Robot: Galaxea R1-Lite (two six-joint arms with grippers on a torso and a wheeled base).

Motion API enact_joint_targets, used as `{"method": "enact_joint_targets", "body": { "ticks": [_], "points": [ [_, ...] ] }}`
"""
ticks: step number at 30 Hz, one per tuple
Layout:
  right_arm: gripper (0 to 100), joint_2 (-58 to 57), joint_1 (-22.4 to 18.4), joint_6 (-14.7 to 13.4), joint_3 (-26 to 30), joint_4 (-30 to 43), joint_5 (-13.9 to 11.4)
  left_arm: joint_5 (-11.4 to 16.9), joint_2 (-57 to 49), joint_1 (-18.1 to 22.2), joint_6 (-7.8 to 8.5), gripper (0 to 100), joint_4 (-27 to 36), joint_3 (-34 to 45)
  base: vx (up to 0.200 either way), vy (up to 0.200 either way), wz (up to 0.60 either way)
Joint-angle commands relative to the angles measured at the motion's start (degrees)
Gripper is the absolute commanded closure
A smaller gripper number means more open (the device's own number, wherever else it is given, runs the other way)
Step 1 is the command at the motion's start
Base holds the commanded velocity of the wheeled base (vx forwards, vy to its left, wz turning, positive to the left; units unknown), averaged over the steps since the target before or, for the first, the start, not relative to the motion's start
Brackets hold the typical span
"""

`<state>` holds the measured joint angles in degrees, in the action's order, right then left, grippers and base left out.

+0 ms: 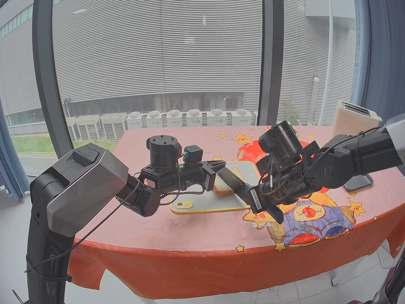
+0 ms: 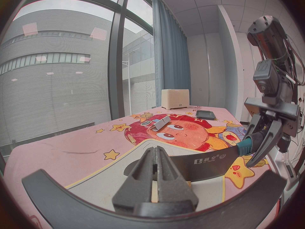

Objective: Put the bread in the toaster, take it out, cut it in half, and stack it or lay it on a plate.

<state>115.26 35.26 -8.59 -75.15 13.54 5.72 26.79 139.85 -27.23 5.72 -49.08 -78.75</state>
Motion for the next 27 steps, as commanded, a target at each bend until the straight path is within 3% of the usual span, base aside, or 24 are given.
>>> {"method": "enact_joint_targets", "body": {
  "ticks": [1, 9, 16, 27],
  "points": [
    [100, 0.8, -0.4, 0.1, 3.1, -0.4, 0.0, 0.0, 0.5, 0.0, 0.0, 100, -0.1, -0.2, 0.0, 0.0, 0.0],
    [100, 1.8, -0.3, 0.3, 3.5, -0.5, 0.0, -1.5, -1.2, -0.2, 0.0, 100, -1.9, 0.4, 0.0, 0.0, 0.0],
    [100, 0.1, -0.4, 0.2, -0.9, -0.1, 0.0, -1.5, -1.2, -0.1, 0.08, 100, -0.9, 0.6, 0.0, 0.0, 0.0],
    [100, 0.2, -0.5, 0.3, -0.7, -0.1, 0.0, -1.5, -0.6, 0.1, 0.08, 100, -0.5, 0.2, 0.0, 0.0, 0.0]
  ]
}}
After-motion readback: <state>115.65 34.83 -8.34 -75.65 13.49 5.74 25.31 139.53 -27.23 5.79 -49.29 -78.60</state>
